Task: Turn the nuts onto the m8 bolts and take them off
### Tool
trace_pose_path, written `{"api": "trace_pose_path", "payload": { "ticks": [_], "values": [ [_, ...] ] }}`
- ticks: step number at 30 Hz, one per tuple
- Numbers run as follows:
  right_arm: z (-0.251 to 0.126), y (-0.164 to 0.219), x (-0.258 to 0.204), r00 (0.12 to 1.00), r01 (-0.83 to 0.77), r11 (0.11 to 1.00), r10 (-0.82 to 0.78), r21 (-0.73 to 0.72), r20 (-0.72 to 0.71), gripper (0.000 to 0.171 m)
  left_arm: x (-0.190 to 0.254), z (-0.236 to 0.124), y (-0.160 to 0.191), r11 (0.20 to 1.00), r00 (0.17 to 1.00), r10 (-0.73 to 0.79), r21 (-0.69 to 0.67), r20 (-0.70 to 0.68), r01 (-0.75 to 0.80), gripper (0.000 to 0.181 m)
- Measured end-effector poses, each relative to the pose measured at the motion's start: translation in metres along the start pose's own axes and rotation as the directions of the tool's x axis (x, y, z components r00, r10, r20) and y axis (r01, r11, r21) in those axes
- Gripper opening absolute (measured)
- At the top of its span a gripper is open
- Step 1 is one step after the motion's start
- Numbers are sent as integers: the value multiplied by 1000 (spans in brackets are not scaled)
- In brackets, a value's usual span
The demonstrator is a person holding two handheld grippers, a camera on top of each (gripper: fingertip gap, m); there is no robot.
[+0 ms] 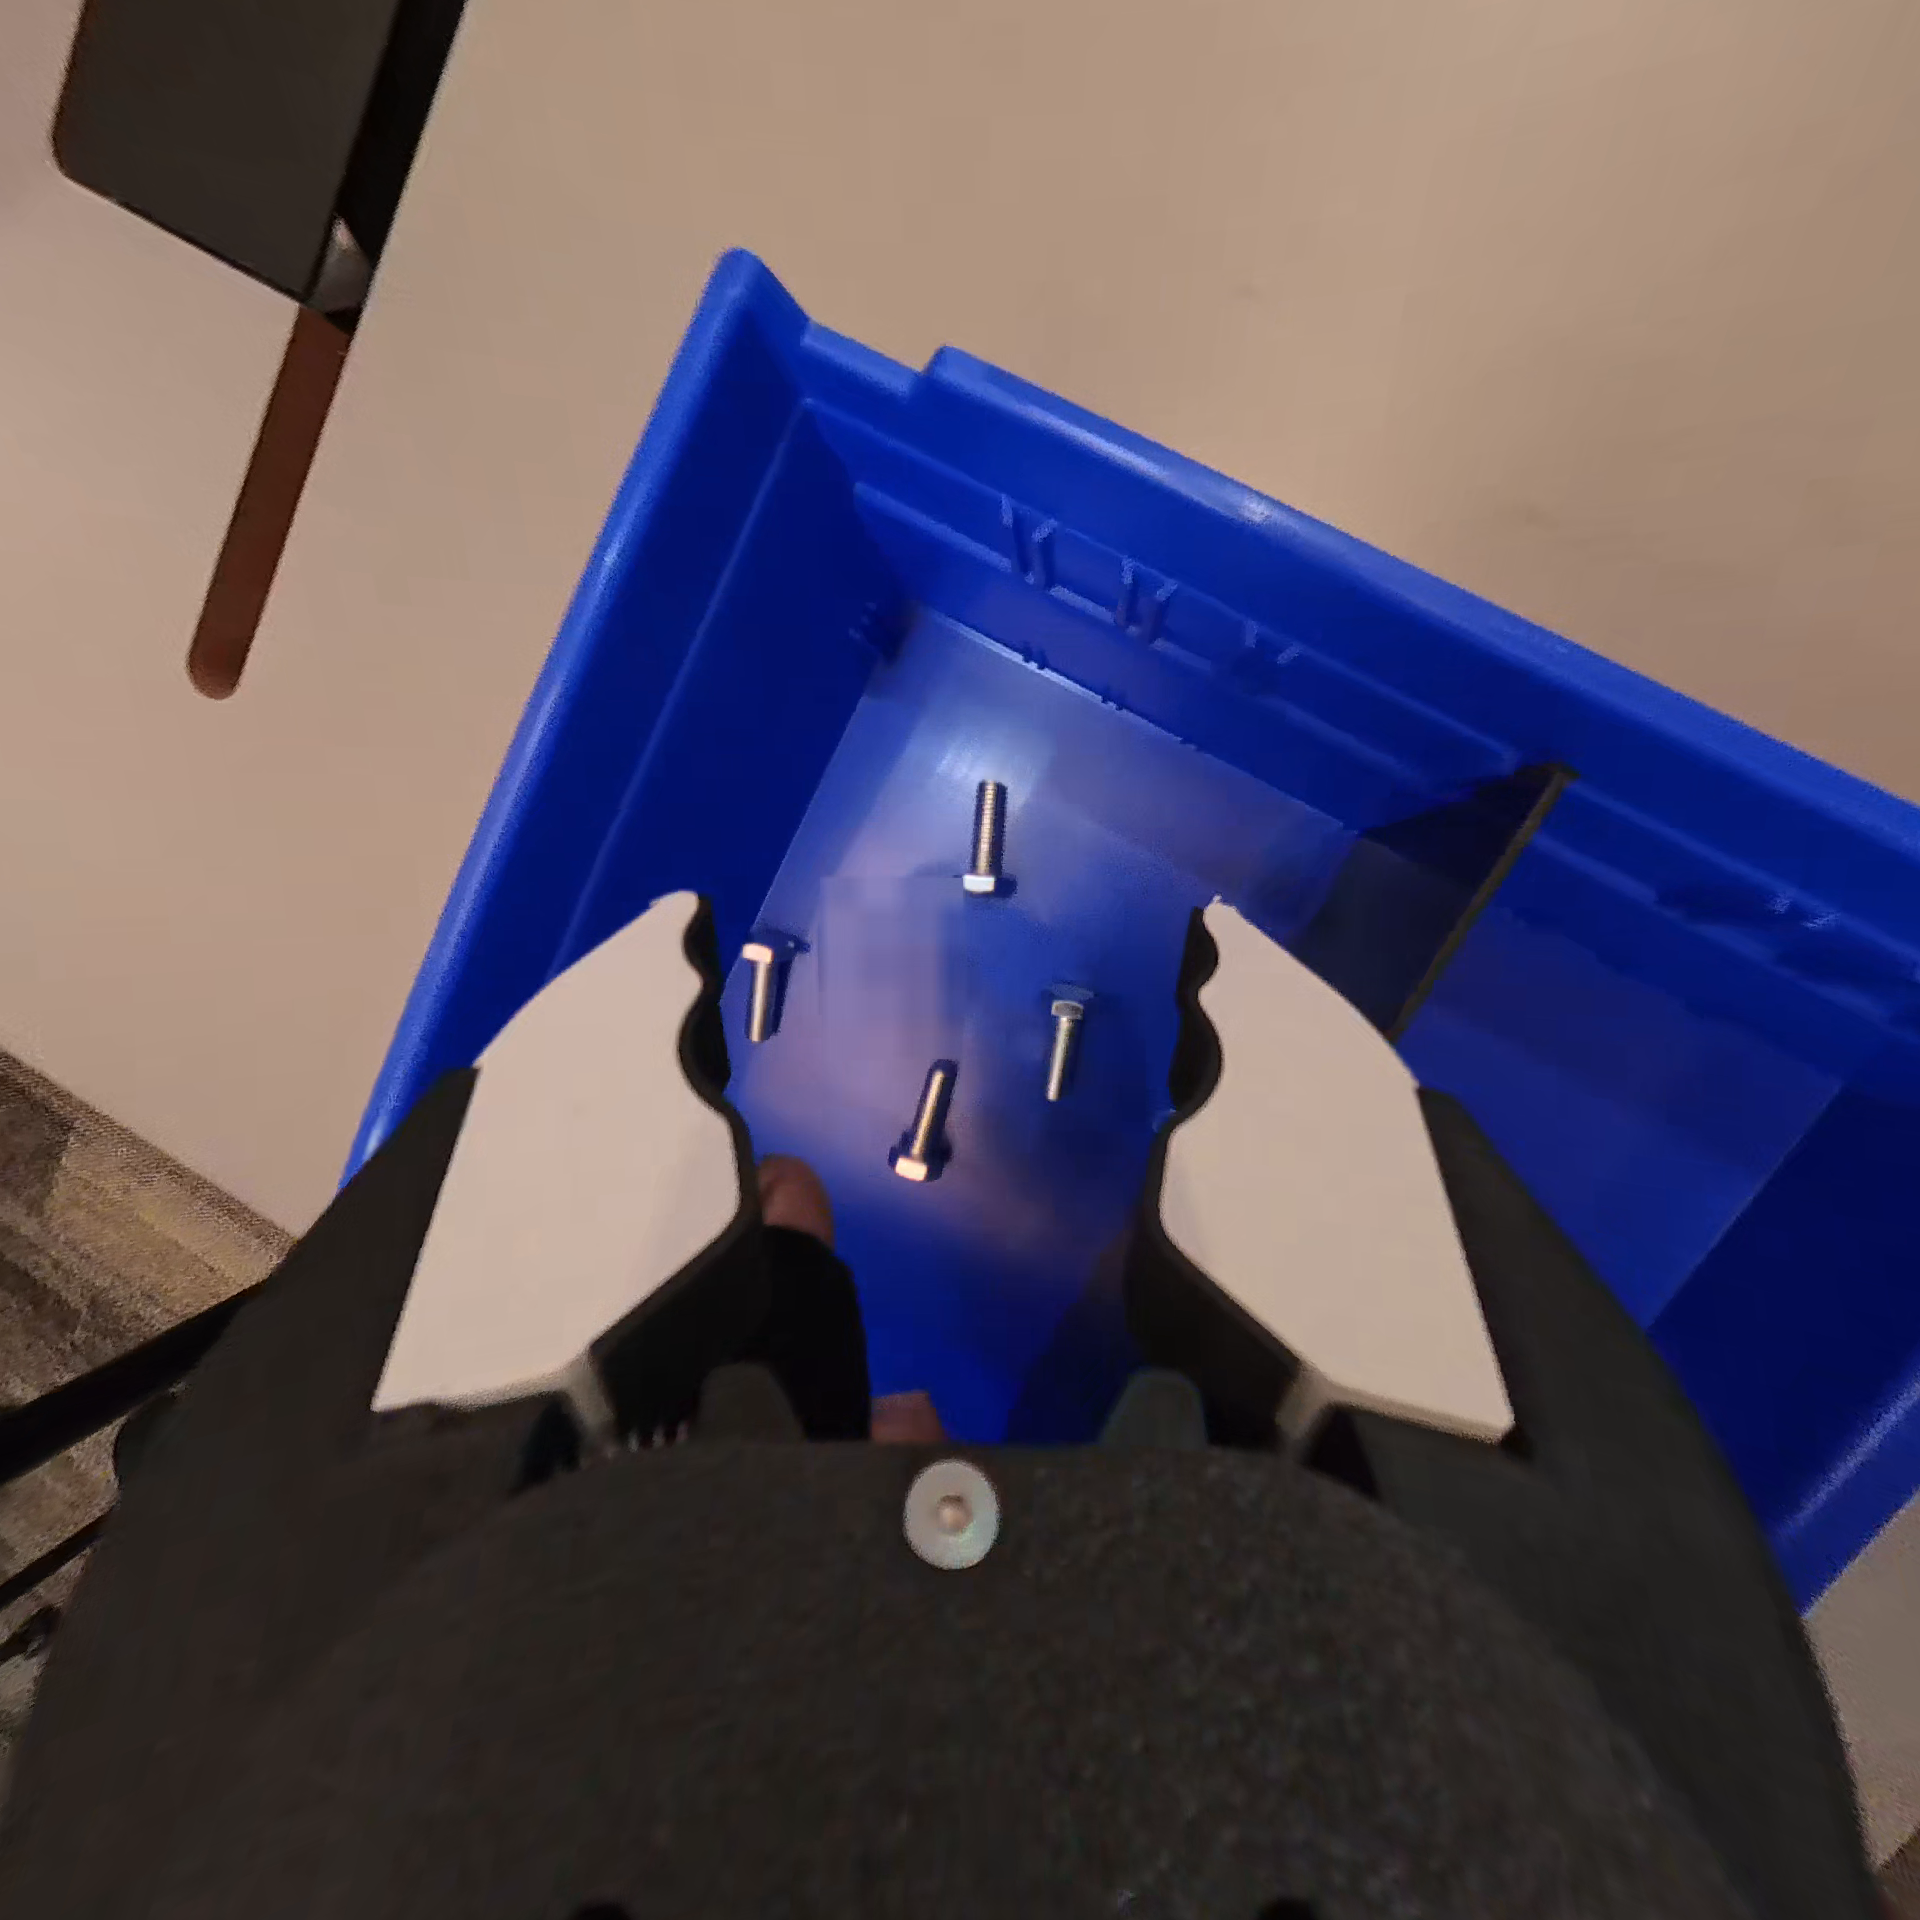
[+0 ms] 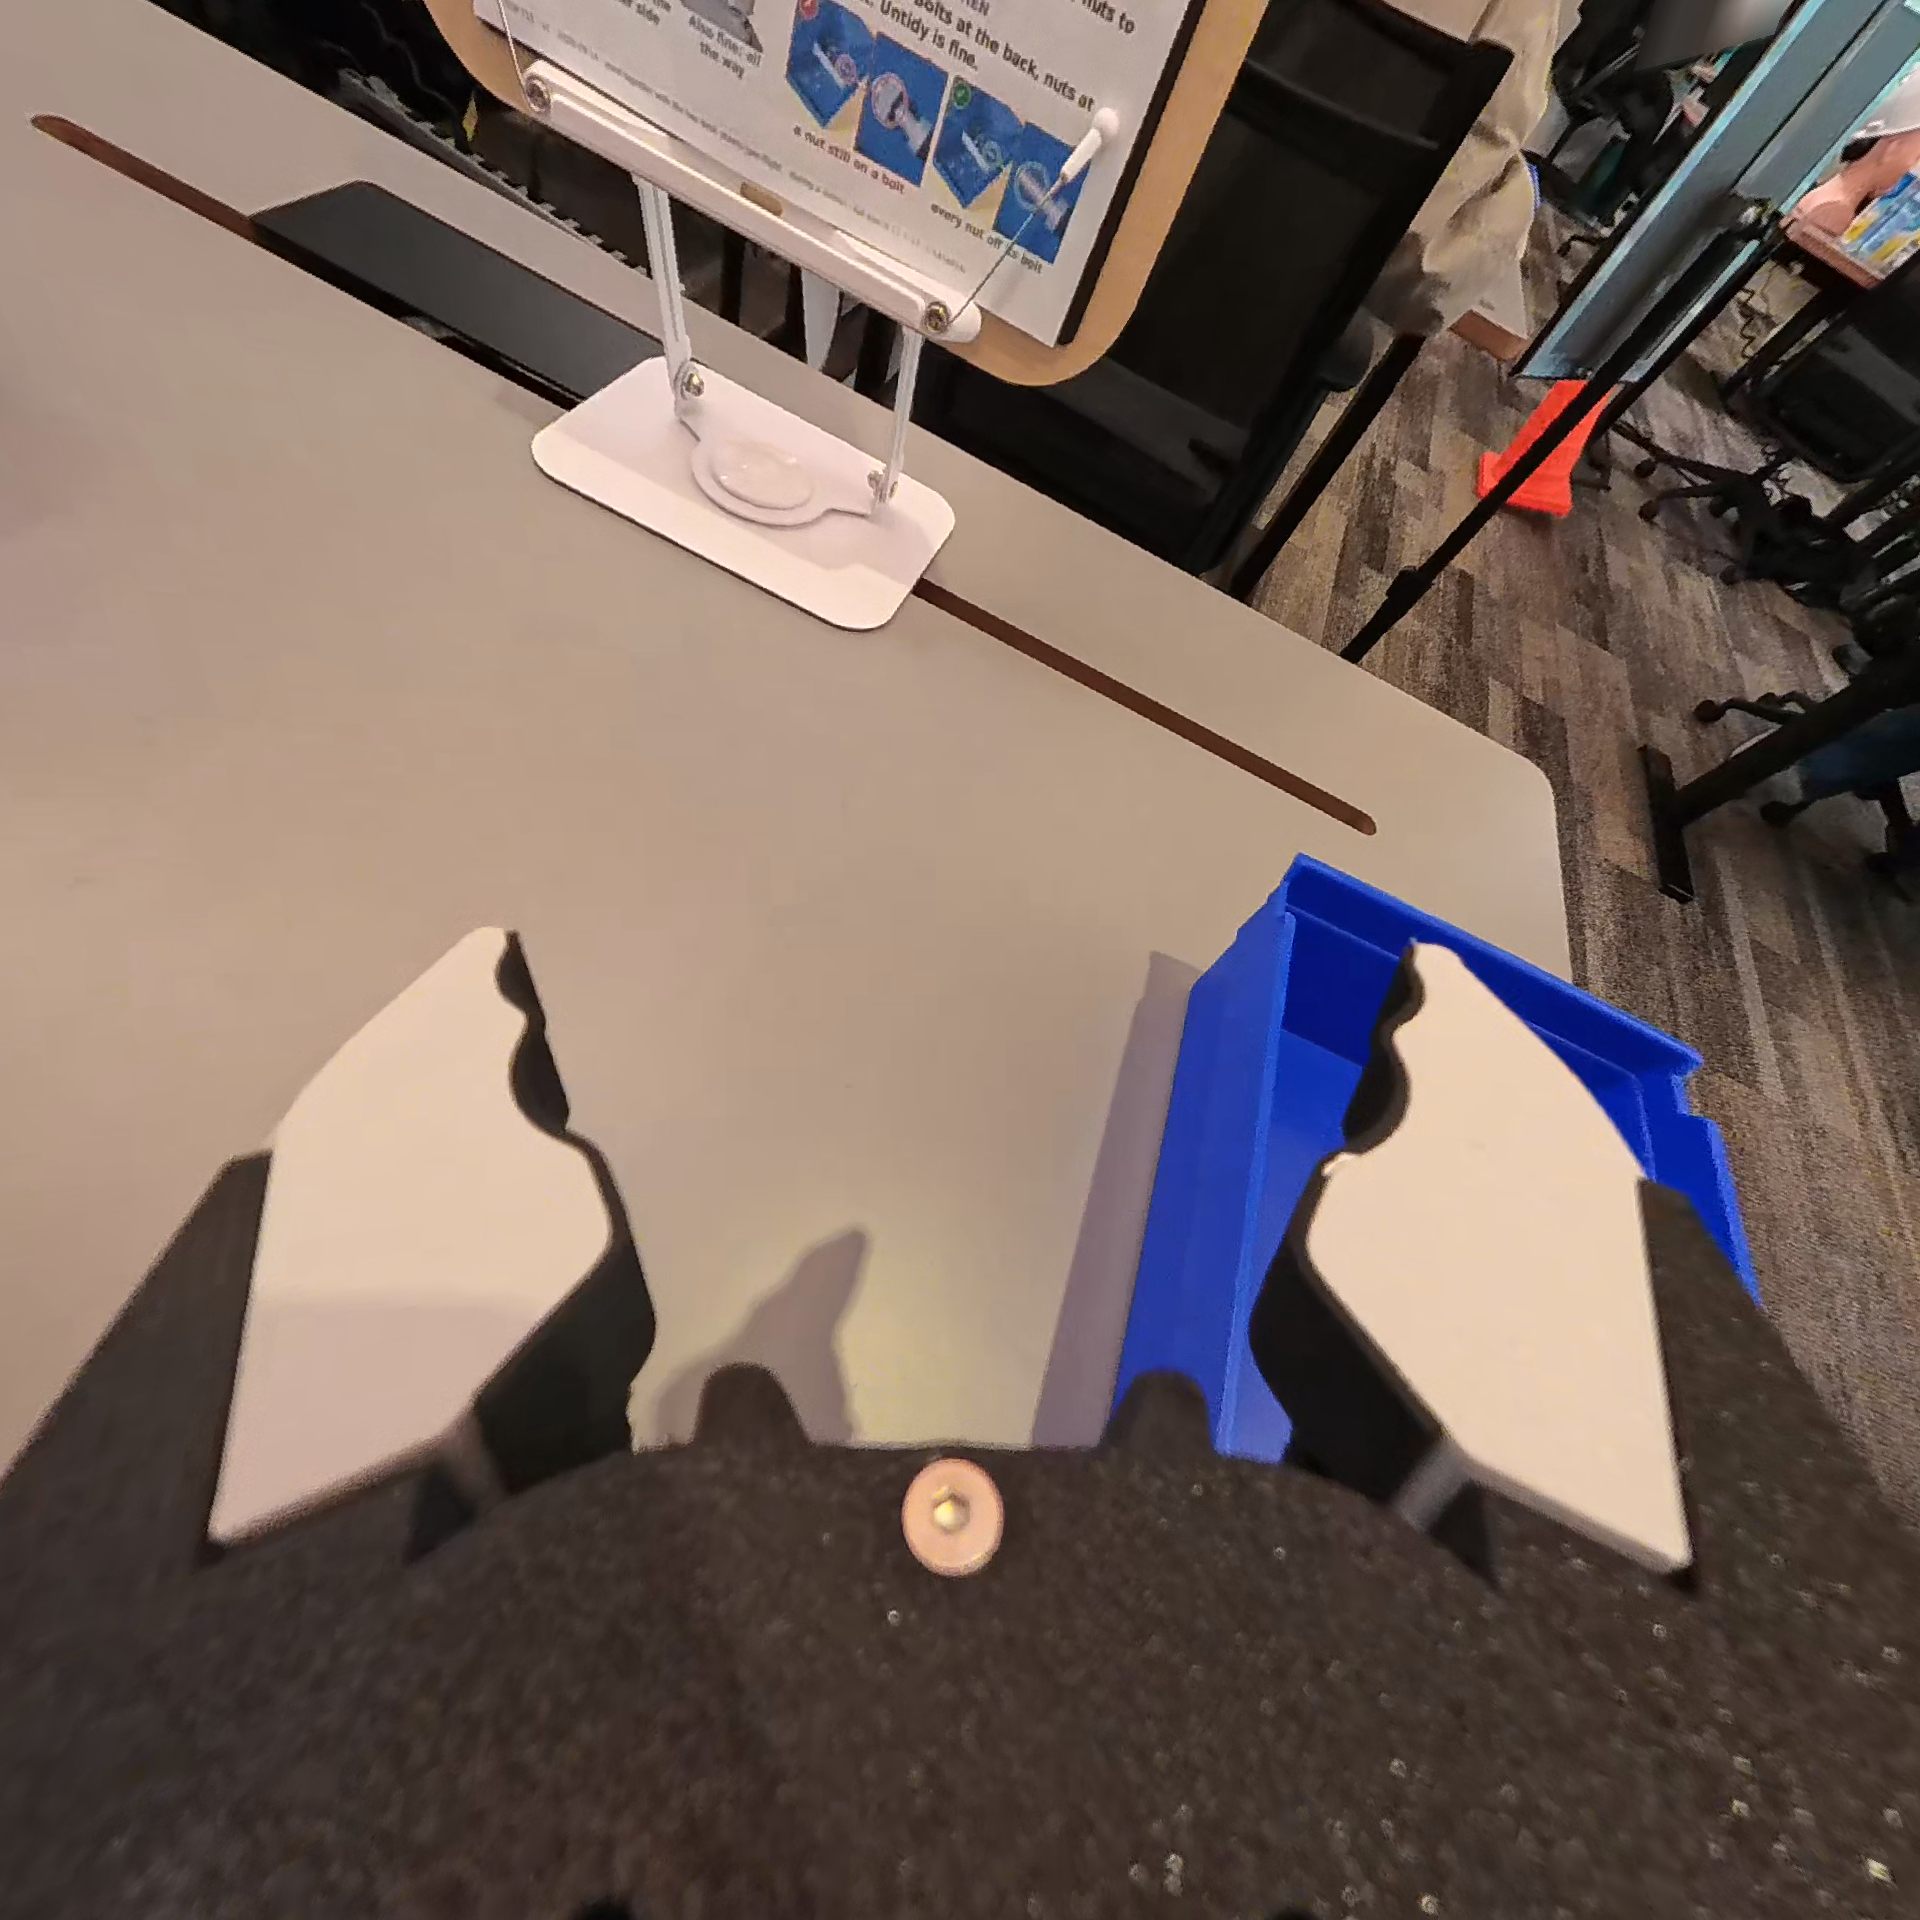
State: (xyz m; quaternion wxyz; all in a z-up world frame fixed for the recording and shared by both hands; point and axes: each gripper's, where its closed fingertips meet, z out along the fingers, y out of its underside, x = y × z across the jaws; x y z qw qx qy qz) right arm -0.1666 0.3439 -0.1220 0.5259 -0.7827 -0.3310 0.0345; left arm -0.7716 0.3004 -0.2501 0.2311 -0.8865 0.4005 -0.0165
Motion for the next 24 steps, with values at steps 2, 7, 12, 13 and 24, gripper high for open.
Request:
{"api": "trace_pose_path", "payload": {
  "ticks": [2, 7, 12, 13, 24],
  "values": [
    [1, 1, -1, 1000, -1, 1000, 1, -6, 8, 144, 3, 8, 1, 1000, 1000, 8, -27, -22, -8, 84],
    [3, 4, -2, 1000, 1, 1000, -1, -14, 15, 142, 10, 24, 10, 995, 998, 8, -98, -63, -14, 76],
    [6, 7, -3, 1000, 5, 1000, -4, -23, 22, 141, 16, 35, 17, 990, 995, 10, -140, -100, -24, 69],
    [6, 7, -4, 1000, 4, 1000, -4, -23, 23, 141, 16, 36, 17, 989, 995, 10, -145, -102, -24, 68],
    [7, 9, -2, 1000, 8, 999, -7, -32, 21, 139, 17, 49, 26, 962, 984, -41, -273, -174, -9, 50]
  ]
}}
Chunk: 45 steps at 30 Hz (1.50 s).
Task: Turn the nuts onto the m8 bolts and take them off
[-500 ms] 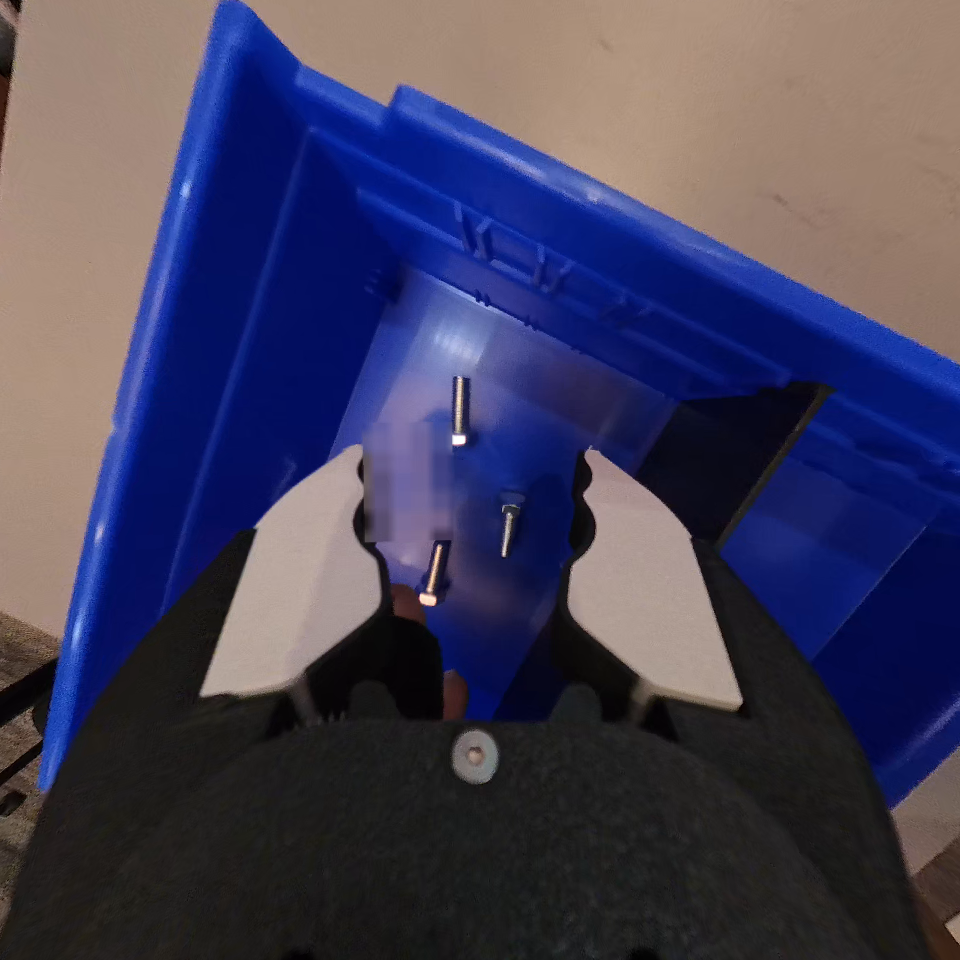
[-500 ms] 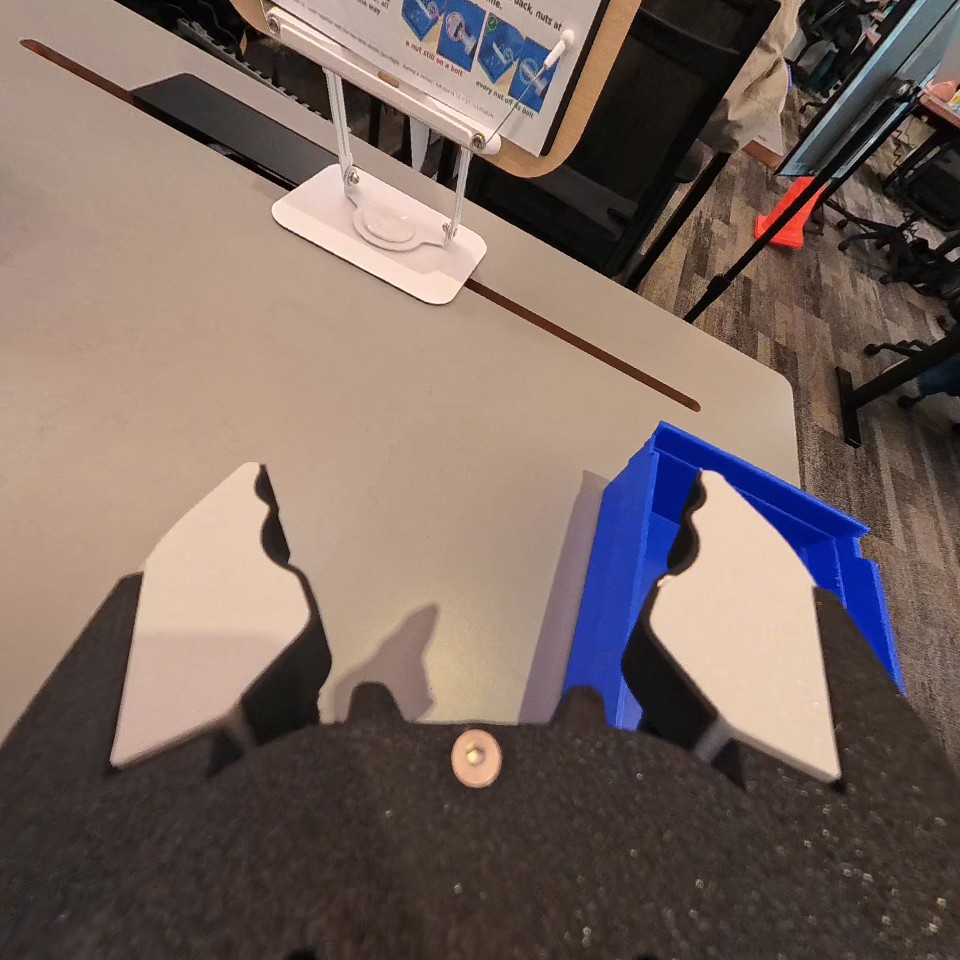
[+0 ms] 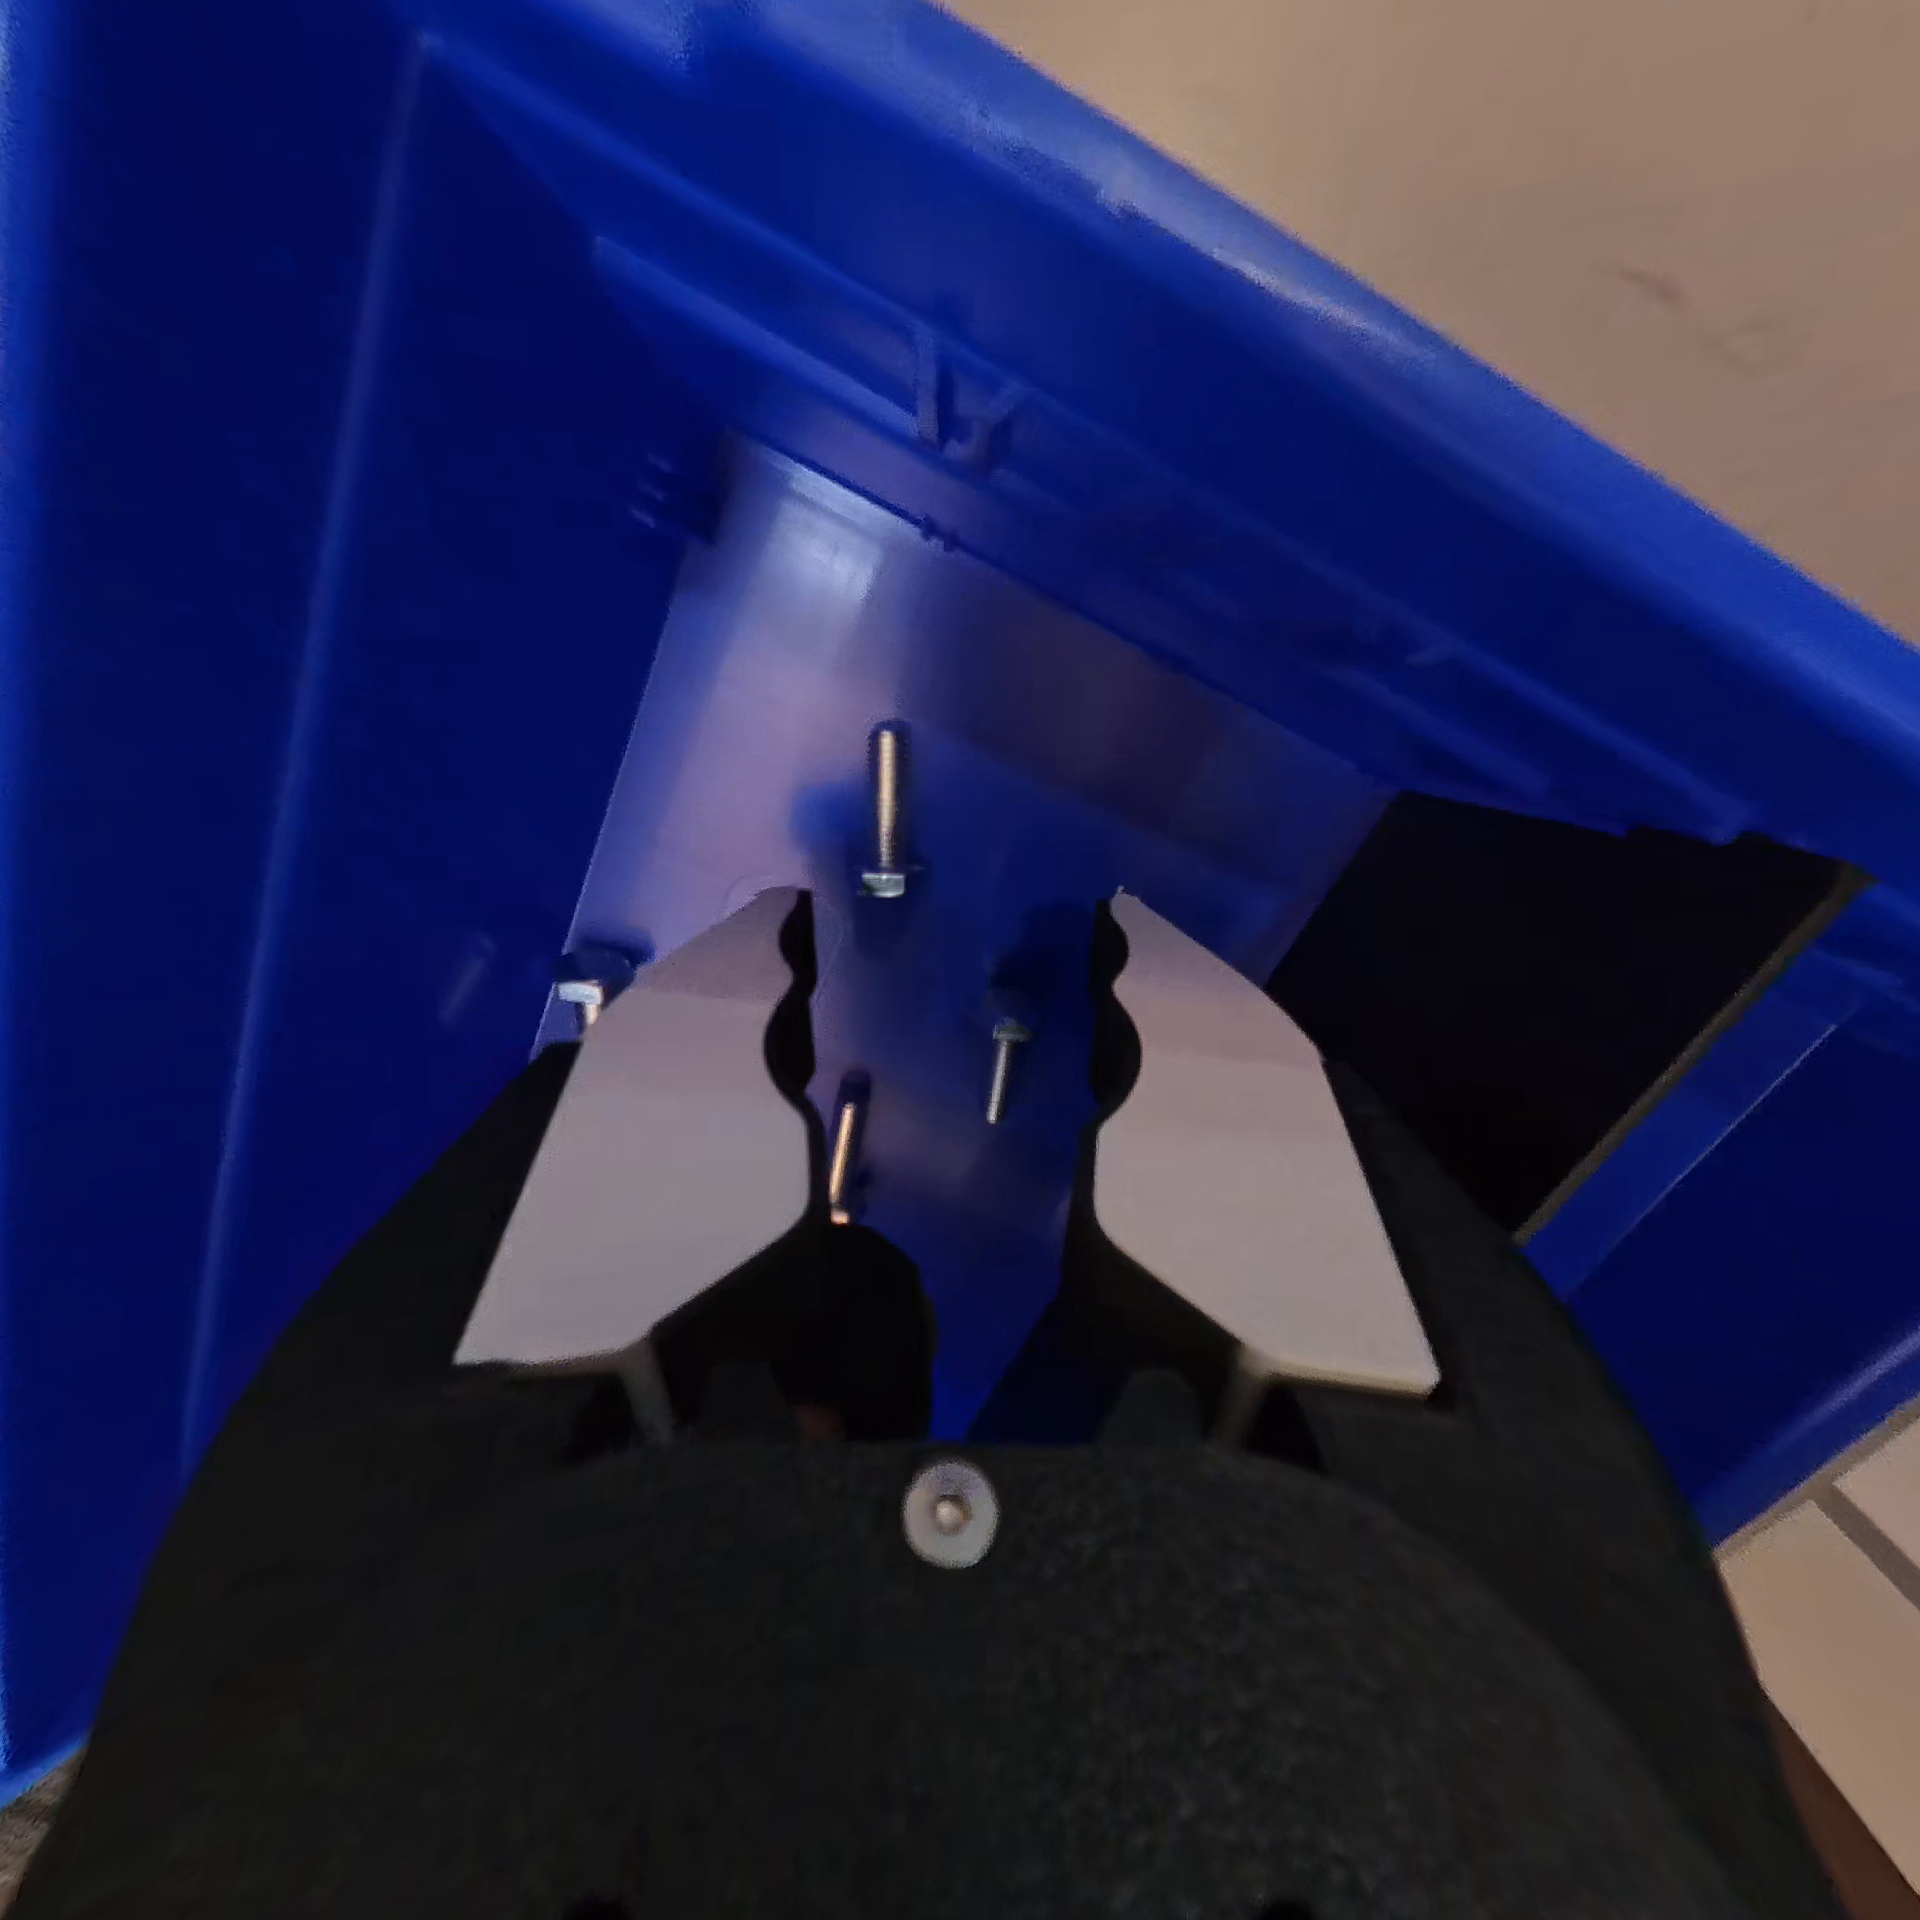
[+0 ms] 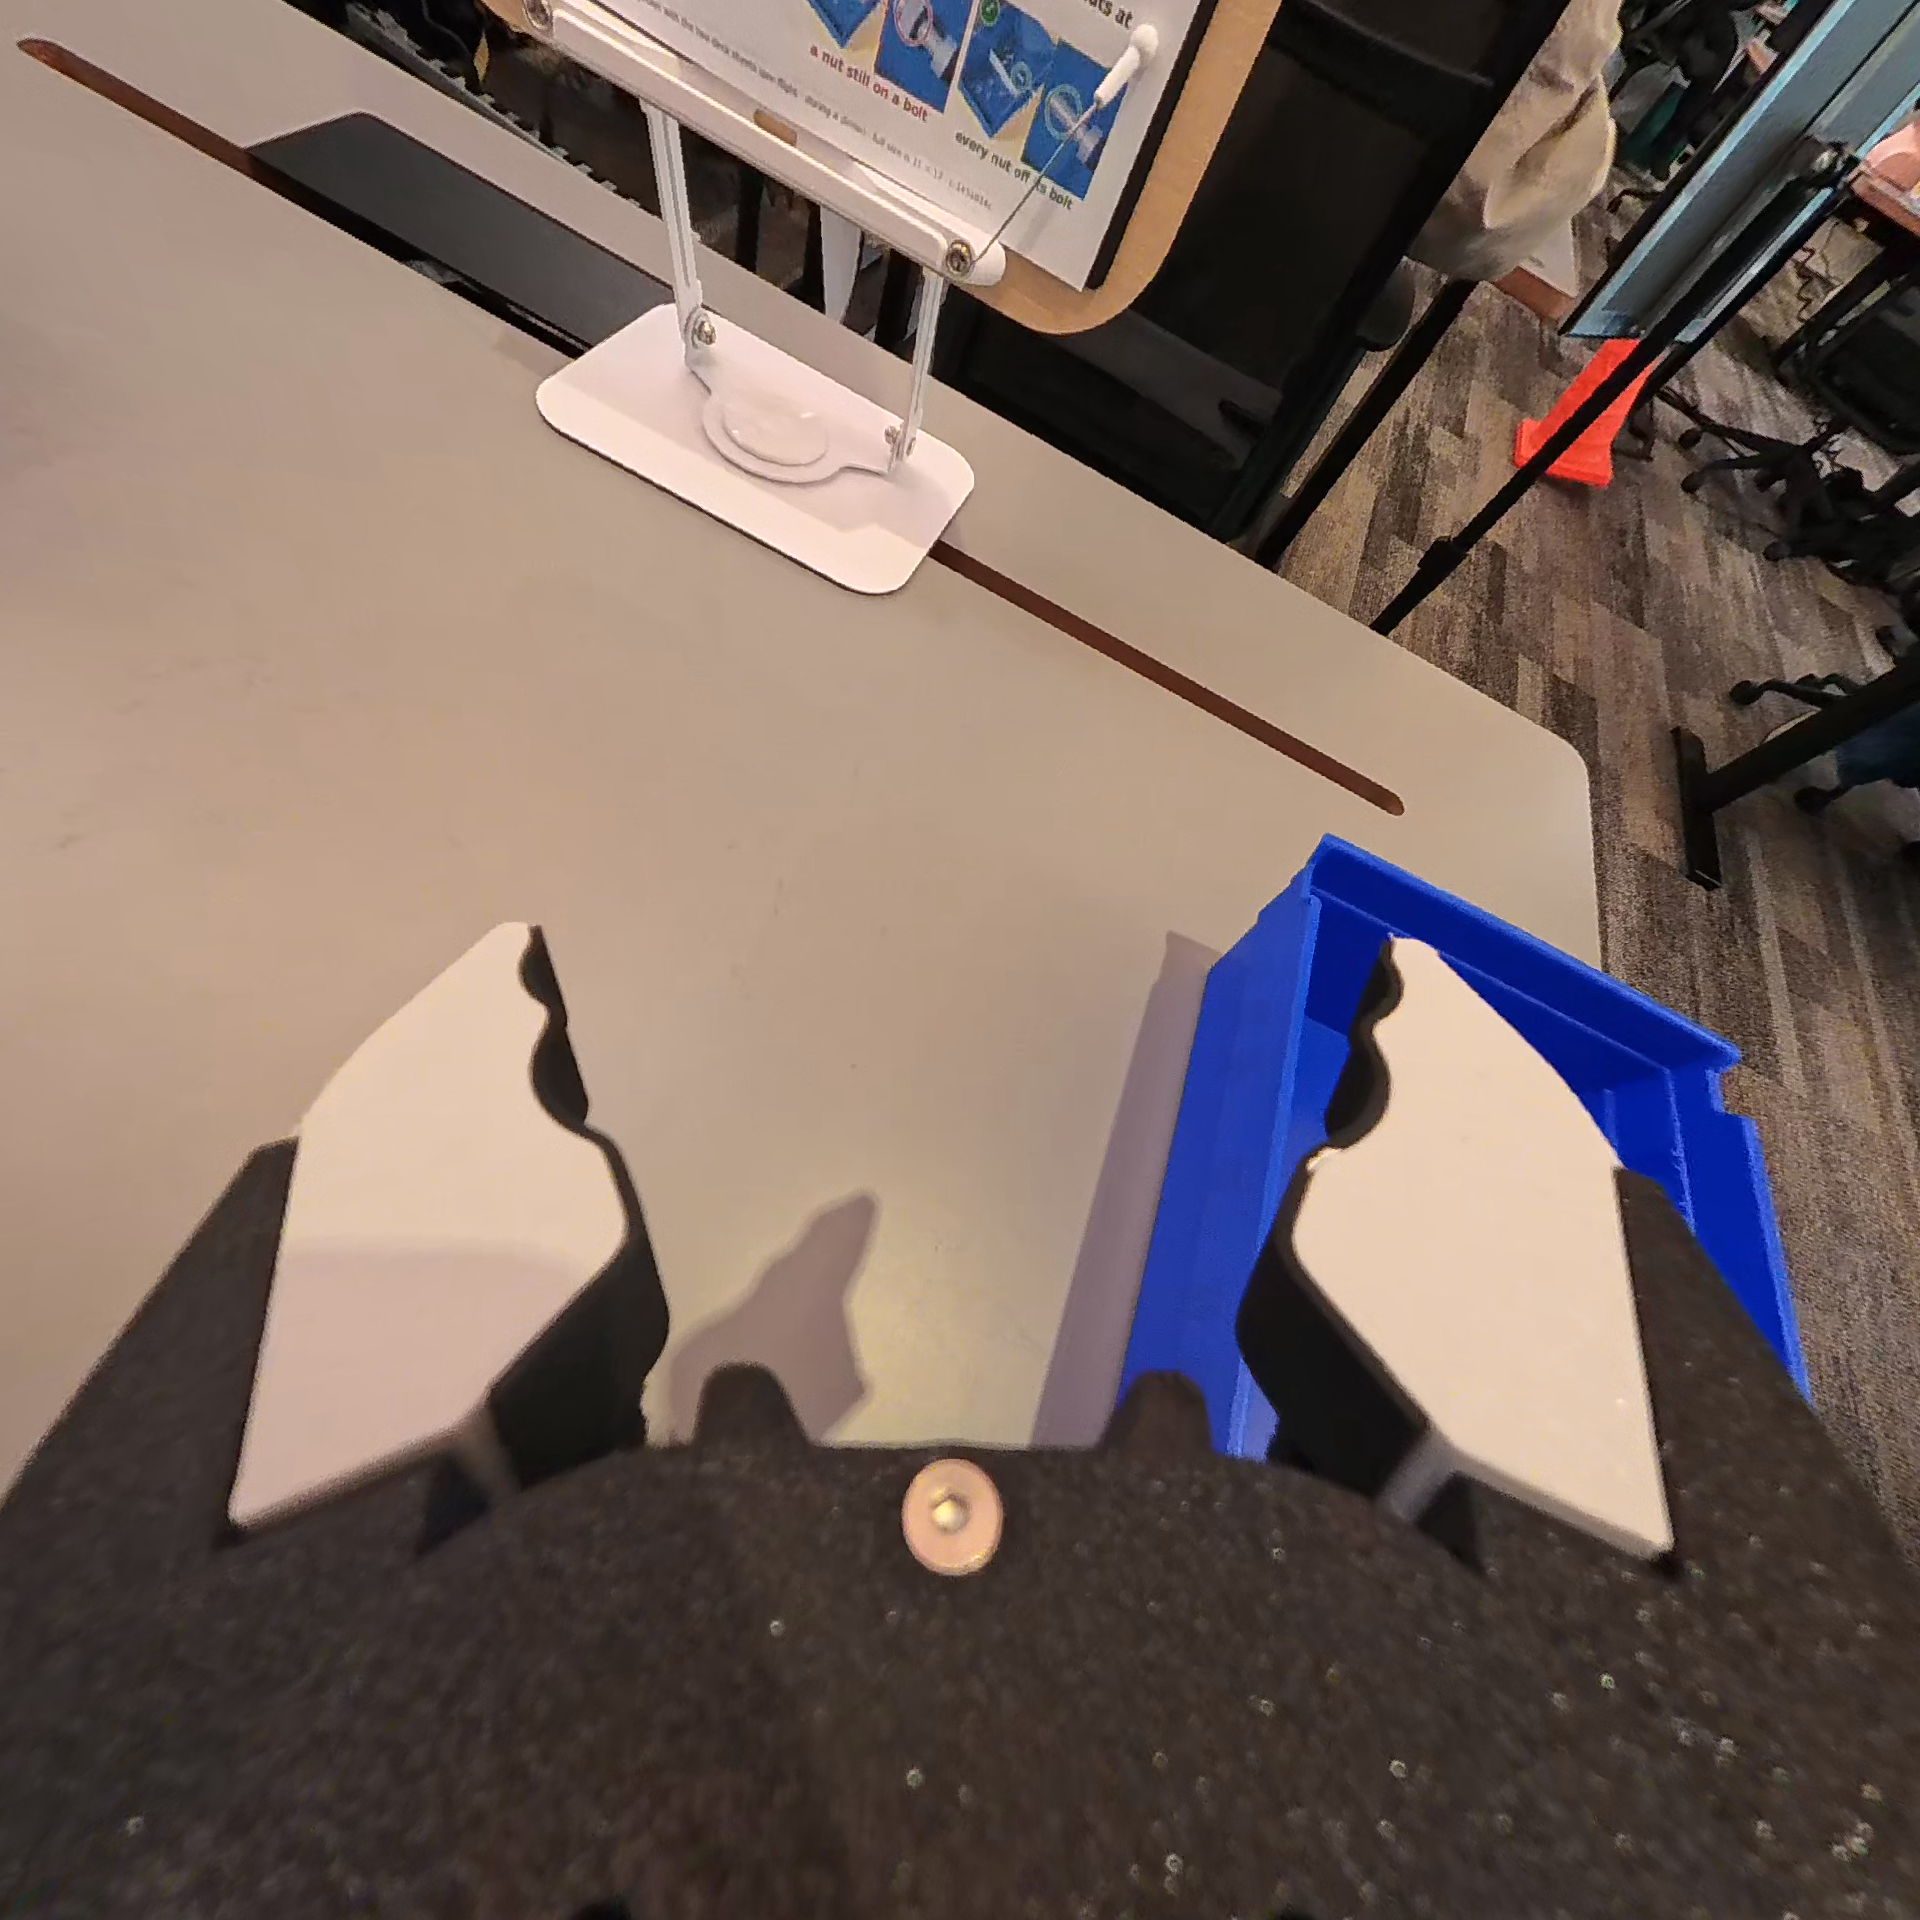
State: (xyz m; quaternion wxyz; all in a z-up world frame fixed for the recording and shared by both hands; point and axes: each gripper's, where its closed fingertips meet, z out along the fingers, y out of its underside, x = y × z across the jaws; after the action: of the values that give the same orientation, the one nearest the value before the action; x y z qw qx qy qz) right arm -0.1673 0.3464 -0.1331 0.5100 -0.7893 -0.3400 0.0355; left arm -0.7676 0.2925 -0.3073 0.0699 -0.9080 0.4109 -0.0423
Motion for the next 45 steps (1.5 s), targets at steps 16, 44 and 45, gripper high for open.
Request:
{"api": "trace_pose_path", "payload": {
  "ticks": [16, 44, 45],
  "values": [
    [5, 2, -4, 1000, 14, 1000, -14, -16, 10, 130, -13, 18, 0, 998, 996, 30, -51, 83, -26, 23],
    [0, 0, -16, 996, 42, 999, -42, 4, 73, 109, -5, 18, 6, 992, 997, -74, -97, 31, 77, 28],
    [0, 1, -16, 996, 45, 999, -45, 2, 74, 109, -5, 18, 6, 992, 997, -66, -103, 31, 69, 27]
  ]
}}
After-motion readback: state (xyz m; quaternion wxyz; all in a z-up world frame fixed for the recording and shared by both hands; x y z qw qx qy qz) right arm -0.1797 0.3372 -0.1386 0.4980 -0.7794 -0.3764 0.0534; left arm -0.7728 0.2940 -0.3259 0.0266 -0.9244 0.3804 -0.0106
